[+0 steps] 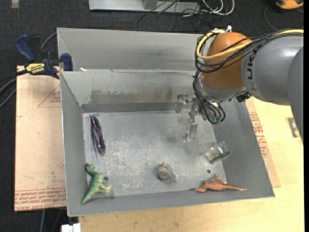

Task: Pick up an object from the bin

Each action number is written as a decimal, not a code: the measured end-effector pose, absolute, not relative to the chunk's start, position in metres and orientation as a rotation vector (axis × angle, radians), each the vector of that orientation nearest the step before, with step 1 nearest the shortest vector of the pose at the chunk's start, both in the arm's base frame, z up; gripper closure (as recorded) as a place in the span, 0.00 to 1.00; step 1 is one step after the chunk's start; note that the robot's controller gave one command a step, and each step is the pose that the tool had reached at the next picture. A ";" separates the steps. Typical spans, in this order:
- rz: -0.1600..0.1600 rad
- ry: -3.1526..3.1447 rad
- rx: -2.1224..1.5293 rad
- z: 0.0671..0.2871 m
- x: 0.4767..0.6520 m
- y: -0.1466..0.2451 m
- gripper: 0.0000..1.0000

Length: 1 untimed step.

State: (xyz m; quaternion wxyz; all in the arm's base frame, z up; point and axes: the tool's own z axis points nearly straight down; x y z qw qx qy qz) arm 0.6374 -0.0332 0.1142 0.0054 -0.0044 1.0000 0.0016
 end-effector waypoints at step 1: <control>0.006 3.115 0.404 0.091 0.606 -0.069 0.00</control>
Offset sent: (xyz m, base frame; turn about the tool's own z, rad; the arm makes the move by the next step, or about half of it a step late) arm -0.0224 -0.1024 -0.0376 -0.2115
